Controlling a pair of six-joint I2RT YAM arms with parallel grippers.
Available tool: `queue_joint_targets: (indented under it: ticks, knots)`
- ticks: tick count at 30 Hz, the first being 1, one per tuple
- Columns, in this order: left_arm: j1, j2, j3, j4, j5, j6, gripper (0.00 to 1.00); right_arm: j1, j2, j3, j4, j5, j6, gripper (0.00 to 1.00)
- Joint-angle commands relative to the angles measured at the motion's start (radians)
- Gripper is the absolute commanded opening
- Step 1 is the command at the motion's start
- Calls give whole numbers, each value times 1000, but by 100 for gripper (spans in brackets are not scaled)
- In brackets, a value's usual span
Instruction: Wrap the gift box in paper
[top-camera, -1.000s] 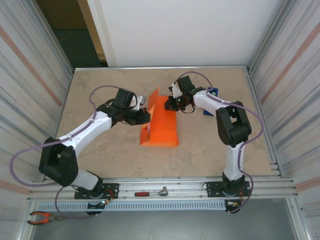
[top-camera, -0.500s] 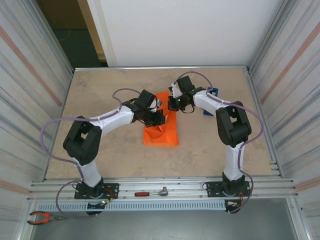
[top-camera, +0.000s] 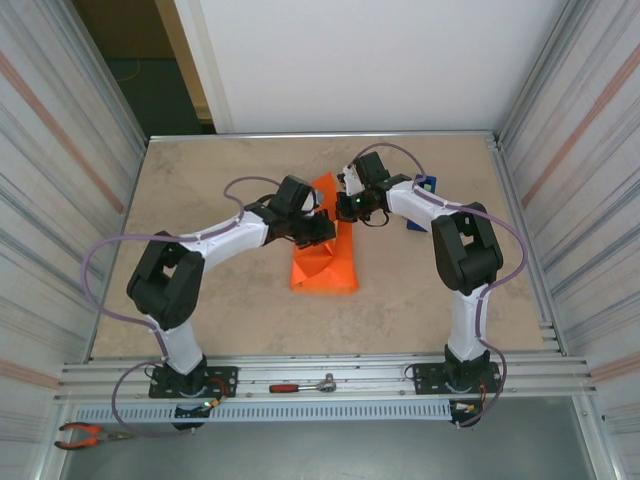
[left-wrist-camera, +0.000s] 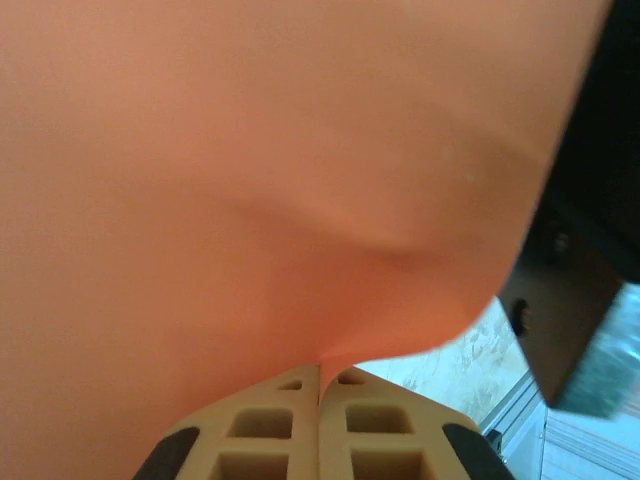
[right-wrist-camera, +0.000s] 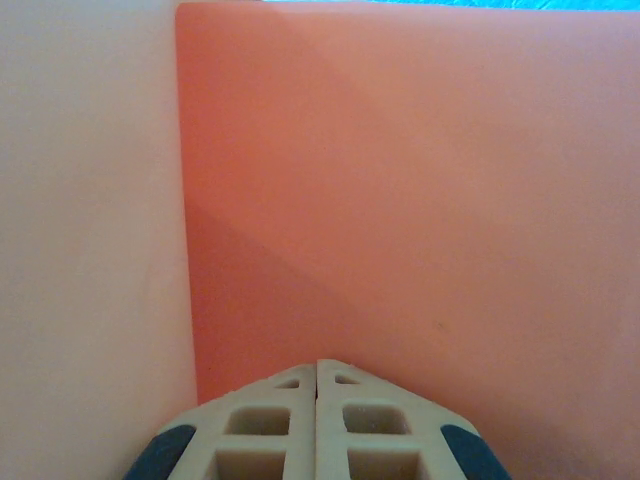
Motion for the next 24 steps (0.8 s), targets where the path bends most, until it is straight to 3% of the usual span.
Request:
queue_joint_targets:
  ticks: [1,24]
  knots:
    - [-32,36,-29,105,43,-48,2,38,65,-59,-75,70,18,0]
    - [-49,121,-115,154,21,-54,2,44,66,-53,-76,61,25,0]
